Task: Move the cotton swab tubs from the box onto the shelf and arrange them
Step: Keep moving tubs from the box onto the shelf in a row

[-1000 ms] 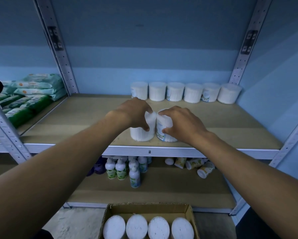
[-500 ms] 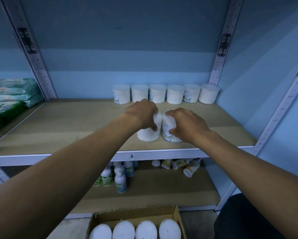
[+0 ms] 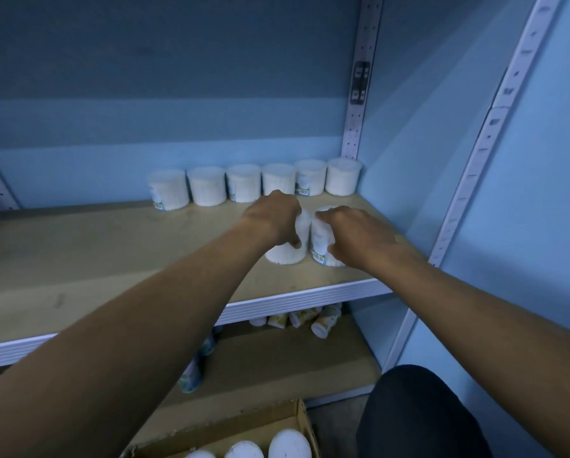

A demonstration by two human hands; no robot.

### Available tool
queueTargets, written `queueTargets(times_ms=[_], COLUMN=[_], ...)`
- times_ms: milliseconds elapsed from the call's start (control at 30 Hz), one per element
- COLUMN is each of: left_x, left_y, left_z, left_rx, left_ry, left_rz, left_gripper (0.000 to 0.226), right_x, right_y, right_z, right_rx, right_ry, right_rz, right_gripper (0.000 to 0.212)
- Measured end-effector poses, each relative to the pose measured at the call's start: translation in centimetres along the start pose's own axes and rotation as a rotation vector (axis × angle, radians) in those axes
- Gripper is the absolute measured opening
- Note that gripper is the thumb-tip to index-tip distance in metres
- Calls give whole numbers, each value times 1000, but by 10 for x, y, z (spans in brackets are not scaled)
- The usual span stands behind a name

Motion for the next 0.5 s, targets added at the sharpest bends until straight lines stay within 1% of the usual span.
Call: queueTargets(times_ms=[100,200,500], left_x=[-5,-7,-14], left_y=[-3,-4,-19], left_z=[11,23,57], left_rx=[29,26,-34], left_ry=[-17,-21,-51], left_rz=[33,20,5], left_gripper=[59,59,55], right_x=[-10,-18,-39], right_y=[0,-1,-6], right_z=[4,9,29], right_rx=[-13,-23,-27], right_ry=[-18,-39,-85], right_rz=[-29,-52,-133], right_gripper=[38,44,41])
Point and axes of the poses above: each hand's wrist, its own z-axis towards the middle knuckle, its own y-axis out of the back of the hand, x = y × z, the point moved 6 cm from there along z, towards the middle knuckle, and after that the axes turned 3 degrees about y, right-handed, at the moved point
